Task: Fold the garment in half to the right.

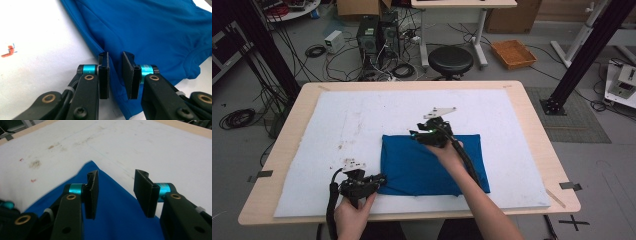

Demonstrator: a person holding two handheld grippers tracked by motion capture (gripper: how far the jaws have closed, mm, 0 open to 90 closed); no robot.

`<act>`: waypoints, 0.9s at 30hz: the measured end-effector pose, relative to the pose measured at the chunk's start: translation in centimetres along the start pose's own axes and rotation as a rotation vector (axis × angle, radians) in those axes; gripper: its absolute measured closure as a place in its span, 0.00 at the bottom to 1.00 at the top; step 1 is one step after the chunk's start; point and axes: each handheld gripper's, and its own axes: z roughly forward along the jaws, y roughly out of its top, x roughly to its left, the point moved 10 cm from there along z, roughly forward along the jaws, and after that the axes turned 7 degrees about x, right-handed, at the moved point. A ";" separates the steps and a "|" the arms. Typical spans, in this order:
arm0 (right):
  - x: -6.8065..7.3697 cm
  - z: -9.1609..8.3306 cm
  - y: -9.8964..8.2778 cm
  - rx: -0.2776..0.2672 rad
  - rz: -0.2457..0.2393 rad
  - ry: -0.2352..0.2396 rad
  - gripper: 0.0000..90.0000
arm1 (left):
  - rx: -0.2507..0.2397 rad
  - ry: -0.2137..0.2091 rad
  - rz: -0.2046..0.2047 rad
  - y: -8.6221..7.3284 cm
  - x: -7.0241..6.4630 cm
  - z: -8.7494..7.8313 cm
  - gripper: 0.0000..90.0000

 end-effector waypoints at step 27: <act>3.5 12.1 1.7 0.218 -0.089 -0.045 0.88 | -0.003 -0.009 0.012 -0.1 -0.1 0.0 0.82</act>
